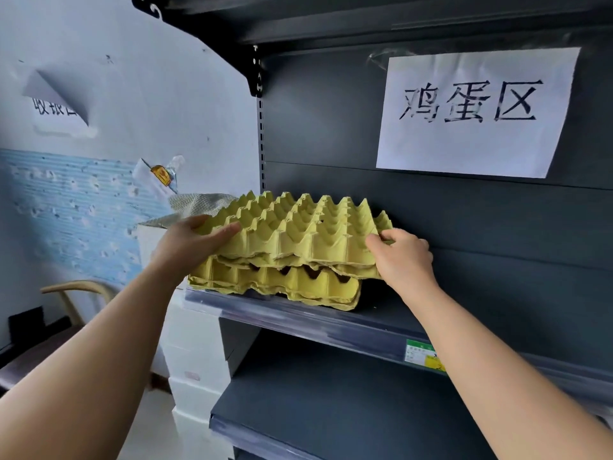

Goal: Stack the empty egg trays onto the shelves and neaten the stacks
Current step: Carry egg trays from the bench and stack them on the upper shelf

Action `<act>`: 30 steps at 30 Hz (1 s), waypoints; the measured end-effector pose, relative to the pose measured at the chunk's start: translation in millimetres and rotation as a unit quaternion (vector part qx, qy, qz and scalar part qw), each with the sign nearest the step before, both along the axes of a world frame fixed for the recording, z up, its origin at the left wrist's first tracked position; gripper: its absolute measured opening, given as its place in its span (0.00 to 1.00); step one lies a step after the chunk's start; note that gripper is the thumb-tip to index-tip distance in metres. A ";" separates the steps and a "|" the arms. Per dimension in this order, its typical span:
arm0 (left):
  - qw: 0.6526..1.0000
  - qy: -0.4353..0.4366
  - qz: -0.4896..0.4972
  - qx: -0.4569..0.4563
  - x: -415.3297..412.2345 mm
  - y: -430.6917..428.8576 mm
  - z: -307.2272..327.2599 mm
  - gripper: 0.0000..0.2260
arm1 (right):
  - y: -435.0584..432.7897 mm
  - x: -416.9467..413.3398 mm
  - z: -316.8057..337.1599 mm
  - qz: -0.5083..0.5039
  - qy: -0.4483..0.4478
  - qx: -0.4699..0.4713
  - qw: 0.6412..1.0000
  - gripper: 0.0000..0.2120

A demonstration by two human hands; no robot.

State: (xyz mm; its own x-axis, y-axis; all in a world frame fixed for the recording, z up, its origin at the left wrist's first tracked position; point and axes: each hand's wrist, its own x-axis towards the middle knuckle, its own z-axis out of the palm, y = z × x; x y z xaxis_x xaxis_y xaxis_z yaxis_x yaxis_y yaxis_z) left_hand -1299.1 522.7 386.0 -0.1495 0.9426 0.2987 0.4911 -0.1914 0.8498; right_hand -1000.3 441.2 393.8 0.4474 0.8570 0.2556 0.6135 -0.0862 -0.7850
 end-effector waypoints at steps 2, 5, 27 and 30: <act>1.000 -0.022 -0.016 -0.002 -1.6 5.4 -1.0 0.45 | -1.9 -5.0 -0.6 -0.011 0.000 -0.002 1.000 0.22; 0.999 -0.048 -0.025 -0.003 -3.1 9.4 -4.6 0.43 | -2.2 -13.2 -1.1 -0.020 -0.003 0.005 1.000 0.22; 0.919 0.294 -0.100 0.241 103.0 -69.9 19.1 0.18 | -90.4 21.6 12.0 -0.055 -0.214 -0.021 0.975 0.22; 0.895 0.292 -0.182 0.284 147.5 -99.3 9.1 0.18 | -129.7 46.1 8.0 -0.083 -0.224 -0.036 0.970 0.20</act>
State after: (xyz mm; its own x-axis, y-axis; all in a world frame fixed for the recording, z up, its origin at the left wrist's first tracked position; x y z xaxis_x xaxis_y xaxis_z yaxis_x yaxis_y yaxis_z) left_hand -1151.6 423.4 395.1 0.4750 0.5684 0.6718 0.6370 -0.7488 0.1832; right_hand -954.2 311.5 401.8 0.4383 0.8059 0.3979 0.8646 -0.2572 -0.4315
